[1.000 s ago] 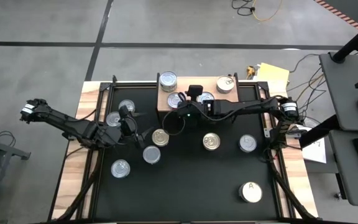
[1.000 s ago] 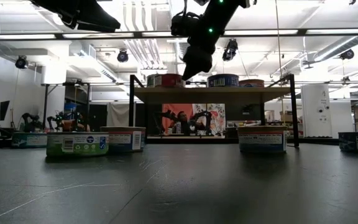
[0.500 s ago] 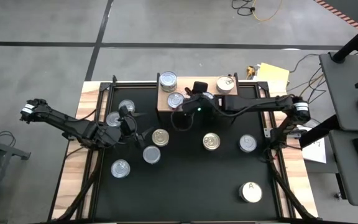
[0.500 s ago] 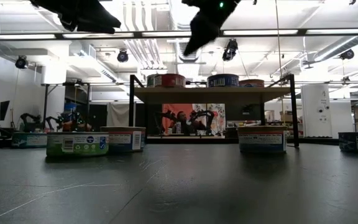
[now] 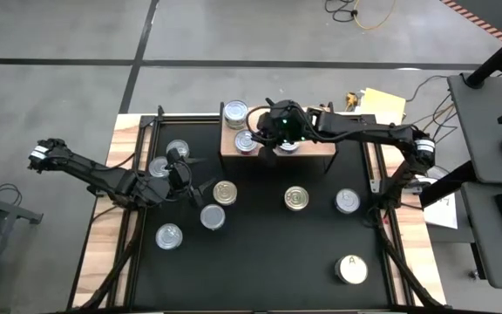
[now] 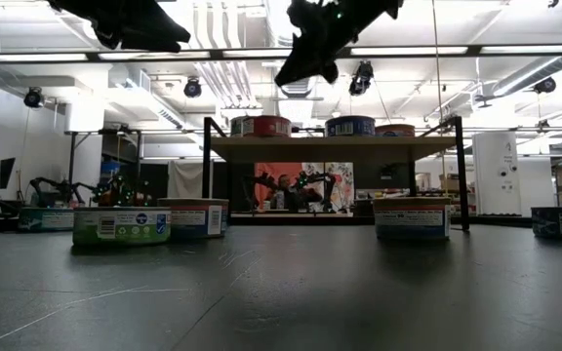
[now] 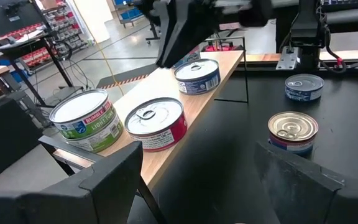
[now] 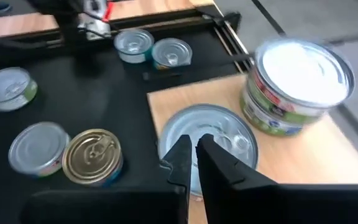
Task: Stack canned seafood by type on shelf
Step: Put the red tuna can on the shelf
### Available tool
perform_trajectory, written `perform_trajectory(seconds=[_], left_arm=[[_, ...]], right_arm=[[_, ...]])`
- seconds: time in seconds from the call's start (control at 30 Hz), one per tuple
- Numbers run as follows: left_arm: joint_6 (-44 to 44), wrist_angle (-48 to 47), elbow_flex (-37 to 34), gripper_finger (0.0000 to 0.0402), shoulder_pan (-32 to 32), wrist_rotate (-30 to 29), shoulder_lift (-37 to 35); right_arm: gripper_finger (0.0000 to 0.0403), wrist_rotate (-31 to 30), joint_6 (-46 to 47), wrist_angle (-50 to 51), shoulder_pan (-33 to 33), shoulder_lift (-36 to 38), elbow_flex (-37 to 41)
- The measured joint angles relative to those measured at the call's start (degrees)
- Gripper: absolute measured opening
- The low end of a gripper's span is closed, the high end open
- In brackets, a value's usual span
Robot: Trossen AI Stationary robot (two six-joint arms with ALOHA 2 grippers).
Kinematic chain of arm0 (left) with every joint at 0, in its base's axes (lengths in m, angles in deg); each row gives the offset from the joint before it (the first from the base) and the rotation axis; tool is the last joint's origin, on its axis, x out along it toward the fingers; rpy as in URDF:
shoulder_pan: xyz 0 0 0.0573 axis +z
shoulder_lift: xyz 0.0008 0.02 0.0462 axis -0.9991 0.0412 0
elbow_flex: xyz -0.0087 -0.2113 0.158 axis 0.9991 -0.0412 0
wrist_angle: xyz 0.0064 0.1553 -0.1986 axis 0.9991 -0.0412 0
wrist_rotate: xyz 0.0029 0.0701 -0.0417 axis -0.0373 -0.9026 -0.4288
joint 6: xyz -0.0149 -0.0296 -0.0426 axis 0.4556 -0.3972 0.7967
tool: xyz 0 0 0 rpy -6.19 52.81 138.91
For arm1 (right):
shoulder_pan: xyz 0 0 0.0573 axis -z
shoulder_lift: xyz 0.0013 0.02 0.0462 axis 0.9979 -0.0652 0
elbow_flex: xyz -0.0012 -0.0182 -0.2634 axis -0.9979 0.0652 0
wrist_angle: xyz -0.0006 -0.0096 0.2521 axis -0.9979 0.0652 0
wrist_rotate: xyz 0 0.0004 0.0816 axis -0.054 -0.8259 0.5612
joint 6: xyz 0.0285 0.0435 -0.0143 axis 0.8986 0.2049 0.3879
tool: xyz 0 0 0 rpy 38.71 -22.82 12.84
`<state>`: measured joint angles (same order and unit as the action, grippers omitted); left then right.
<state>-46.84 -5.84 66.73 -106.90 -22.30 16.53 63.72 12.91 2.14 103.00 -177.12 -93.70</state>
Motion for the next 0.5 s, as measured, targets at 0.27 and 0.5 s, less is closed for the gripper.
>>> perform_trajectory(seconds=[0.27, 0.5], left_arm=[[0.00, 0.21, 0.00, 0.0290, -0.02, 0.00, 0.00], [0.02, 1.83, 0.00, 0.0290, 0.00, -0.02, 0.00]], right_arm=[[0.0009, -0.12, 1.37, 0.09, 0.56, -1.43, 0.04], [0.0009, 0.03, 1.24, -1.48, 0.45, -3.24, 0.02]])
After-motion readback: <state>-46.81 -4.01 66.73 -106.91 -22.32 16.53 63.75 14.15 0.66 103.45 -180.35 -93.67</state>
